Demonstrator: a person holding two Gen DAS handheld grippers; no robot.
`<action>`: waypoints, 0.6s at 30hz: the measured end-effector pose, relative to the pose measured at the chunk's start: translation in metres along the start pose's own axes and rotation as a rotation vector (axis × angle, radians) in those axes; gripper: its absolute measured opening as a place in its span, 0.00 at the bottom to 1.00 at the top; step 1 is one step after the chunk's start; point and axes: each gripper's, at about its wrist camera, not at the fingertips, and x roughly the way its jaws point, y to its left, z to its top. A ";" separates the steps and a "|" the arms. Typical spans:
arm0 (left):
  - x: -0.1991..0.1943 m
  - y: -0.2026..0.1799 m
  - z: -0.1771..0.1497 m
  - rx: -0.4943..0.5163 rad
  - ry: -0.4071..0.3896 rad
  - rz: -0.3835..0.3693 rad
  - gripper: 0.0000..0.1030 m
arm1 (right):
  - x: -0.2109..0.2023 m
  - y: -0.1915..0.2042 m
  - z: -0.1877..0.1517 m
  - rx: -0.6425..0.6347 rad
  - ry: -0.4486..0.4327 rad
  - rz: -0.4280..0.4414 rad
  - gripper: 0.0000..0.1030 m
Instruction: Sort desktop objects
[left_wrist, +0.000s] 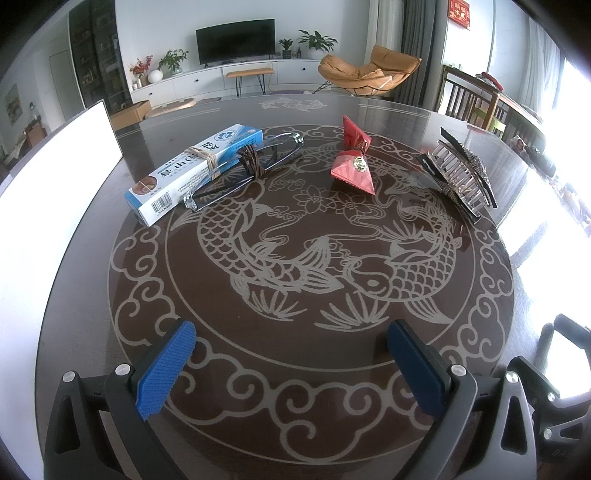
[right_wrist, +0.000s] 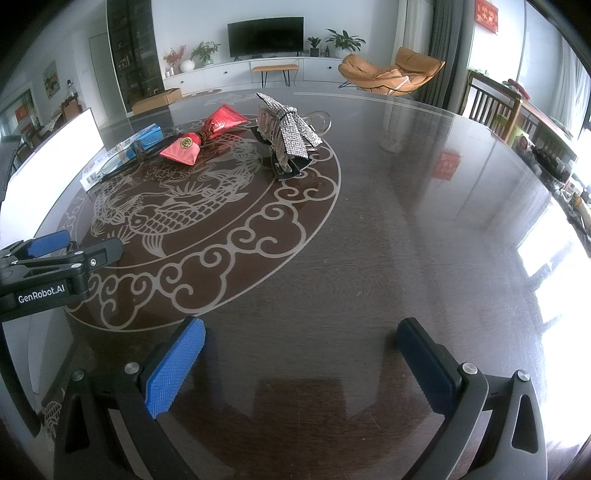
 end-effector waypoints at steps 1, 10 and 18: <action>0.002 0.000 0.001 0.000 0.000 0.000 1.00 | 0.000 0.000 0.000 0.000 0.000 0.000 1.00; 0.001 0.000 0.001 0.000 0.000 0.000 1.00 | 0.000 0.000 0.000 0.000 0.000 0.000 1.00; 0.001 0.000 0.000 0.000 0.000 0.000 1.00 | 0.000 0.000 0.000 0.000 0.000 0.000 1.00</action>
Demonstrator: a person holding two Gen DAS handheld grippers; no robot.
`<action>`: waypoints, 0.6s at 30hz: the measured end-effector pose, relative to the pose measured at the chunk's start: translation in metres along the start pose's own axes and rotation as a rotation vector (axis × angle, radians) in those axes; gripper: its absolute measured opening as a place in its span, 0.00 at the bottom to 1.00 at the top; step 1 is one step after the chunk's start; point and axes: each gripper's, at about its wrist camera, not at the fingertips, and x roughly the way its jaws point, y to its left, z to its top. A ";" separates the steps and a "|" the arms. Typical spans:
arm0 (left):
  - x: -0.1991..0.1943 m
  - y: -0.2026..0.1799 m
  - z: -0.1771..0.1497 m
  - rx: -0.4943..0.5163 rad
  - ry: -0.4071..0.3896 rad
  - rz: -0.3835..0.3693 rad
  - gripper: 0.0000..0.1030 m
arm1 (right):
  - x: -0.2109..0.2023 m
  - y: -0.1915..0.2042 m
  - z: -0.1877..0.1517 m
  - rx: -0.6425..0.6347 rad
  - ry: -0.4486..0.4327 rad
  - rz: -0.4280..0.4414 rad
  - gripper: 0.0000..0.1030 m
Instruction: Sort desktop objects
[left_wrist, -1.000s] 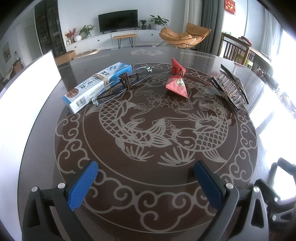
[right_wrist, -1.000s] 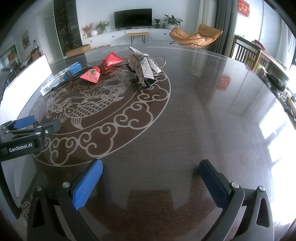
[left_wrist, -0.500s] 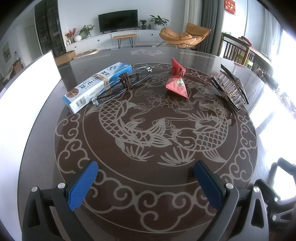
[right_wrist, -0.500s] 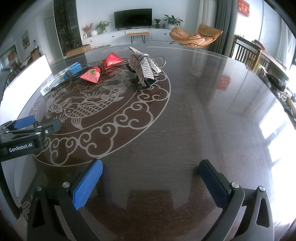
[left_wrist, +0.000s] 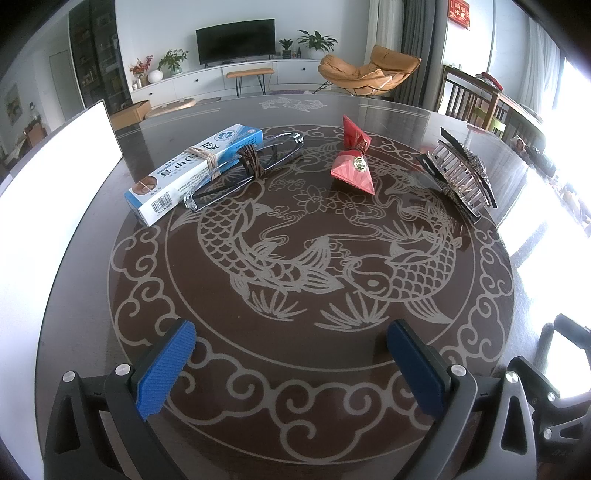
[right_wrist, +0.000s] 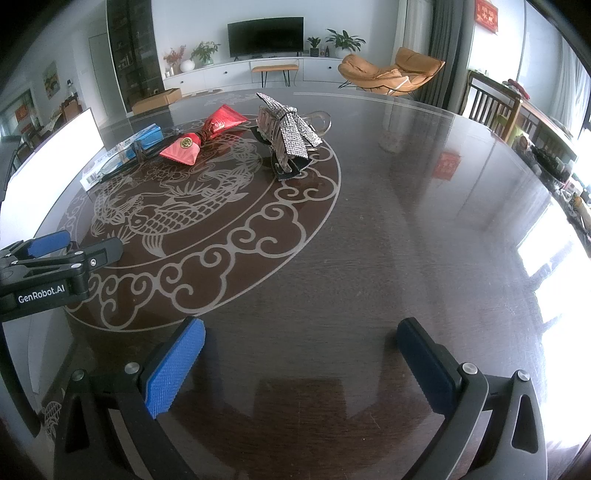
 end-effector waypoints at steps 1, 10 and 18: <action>0.000 0.000 0.000 0.000 0.000 0.000 1.00 | 0.000 0.000 0.000 0.000 0.000 0.000 1.00; -0.001 0.000 0.000 0.000 0.000 0.000 1.00 | 0.000 0.000 0.000 0.000 0.000 0.000 1.00; -0.001 0.000 0.000 0.000 0.000 0.000 1.00 | 0.000 0.000 0.000 0.000 0.000 0.000 1.00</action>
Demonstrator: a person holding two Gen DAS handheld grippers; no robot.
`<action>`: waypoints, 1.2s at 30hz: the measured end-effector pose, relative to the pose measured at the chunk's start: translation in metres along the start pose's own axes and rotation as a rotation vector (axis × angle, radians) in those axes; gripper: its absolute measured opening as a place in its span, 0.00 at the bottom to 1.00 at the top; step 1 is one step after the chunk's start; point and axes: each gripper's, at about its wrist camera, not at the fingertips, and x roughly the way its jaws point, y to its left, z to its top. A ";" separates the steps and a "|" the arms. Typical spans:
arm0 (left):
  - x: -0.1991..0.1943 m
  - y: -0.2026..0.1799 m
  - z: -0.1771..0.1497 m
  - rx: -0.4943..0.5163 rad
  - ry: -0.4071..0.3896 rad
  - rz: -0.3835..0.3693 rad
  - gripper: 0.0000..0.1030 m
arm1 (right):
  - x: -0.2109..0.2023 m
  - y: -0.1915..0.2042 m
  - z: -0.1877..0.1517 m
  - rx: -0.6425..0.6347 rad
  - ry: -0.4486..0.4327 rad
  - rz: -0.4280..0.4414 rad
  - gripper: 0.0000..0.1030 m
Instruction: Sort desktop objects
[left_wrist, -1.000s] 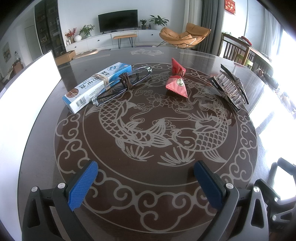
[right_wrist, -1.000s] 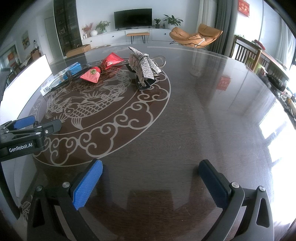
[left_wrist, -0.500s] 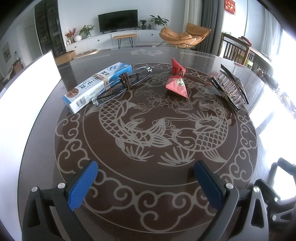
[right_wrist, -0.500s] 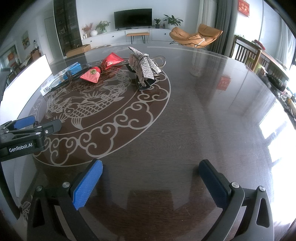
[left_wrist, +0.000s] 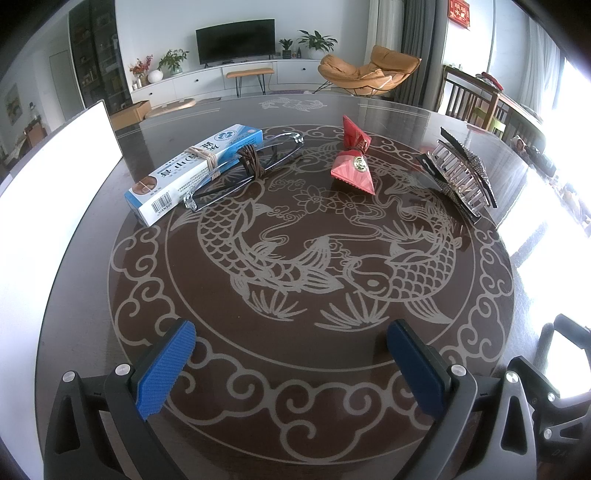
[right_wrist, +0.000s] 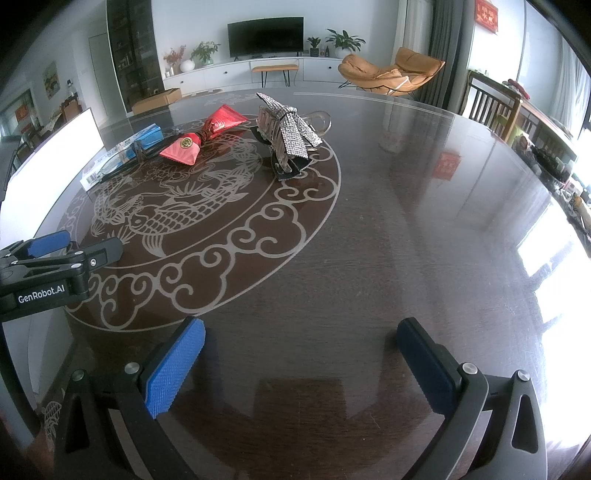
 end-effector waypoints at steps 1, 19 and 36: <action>0.000 0.000 0.000 0.000 0.000 0.000 1.00 | 0.000 0.000 0.000 0.000 0.000 0.000 1.00; 0.000 0.000 0.000 0.000 0.000 0.000 1.00 | 0.000 0.000 -0.001 0.000 0.000 0.000 1.00; -0.002 0.001 -0.011 0.055 0.010 -0.040 1.00 | 0.000 0.000 0.000 0.000 0.000 0.000 1.00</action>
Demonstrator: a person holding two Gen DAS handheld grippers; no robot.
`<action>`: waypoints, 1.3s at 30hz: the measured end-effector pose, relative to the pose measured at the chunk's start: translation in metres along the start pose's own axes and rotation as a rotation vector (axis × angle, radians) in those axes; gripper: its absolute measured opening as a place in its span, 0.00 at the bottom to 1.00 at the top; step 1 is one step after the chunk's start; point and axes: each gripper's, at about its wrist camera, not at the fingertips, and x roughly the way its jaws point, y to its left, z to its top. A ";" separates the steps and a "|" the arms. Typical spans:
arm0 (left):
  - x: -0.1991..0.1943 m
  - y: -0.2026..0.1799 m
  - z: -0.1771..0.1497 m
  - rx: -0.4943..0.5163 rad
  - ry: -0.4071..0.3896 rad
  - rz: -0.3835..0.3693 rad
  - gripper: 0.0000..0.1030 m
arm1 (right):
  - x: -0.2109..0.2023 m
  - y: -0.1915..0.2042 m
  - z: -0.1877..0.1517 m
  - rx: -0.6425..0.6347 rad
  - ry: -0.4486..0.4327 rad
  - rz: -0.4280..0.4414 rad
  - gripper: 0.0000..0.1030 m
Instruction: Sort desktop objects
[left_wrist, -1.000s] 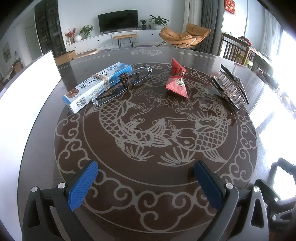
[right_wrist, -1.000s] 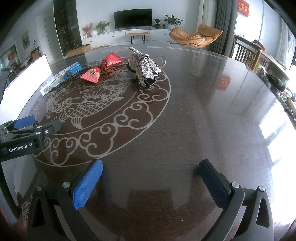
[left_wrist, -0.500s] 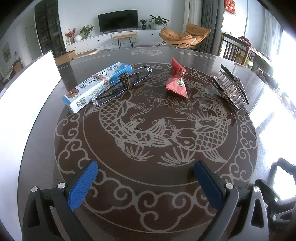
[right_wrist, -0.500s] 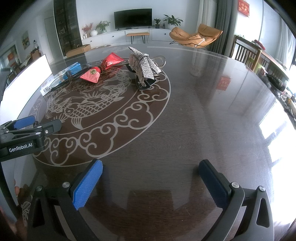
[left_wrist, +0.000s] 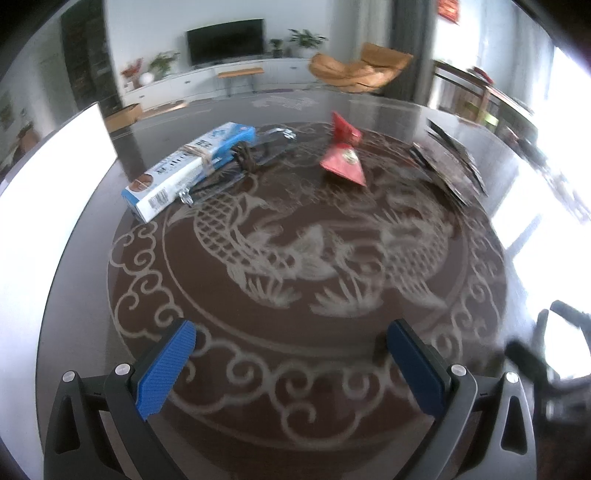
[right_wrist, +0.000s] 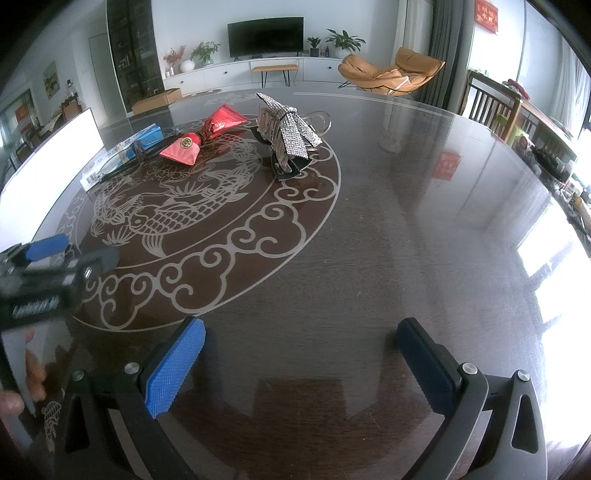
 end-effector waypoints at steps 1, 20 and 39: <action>-0.004 0.000 -0.006 0.025 0.007 -0.018 1.00 | 0.000 0.000 0.000 0.000 0.000 0.000 1.00; -0.004 0.015 -0.023 0.071 -0.005 -0.051 1.00 | 0.031 -0.005 0.092 -0.124 -0.047 0.012 1.00; -0.004 0.016 -0.022 0.070 -0.005 -0.052 1.00 | 0.097 0.013 0.148 -0.034 0.003 0.101 0.50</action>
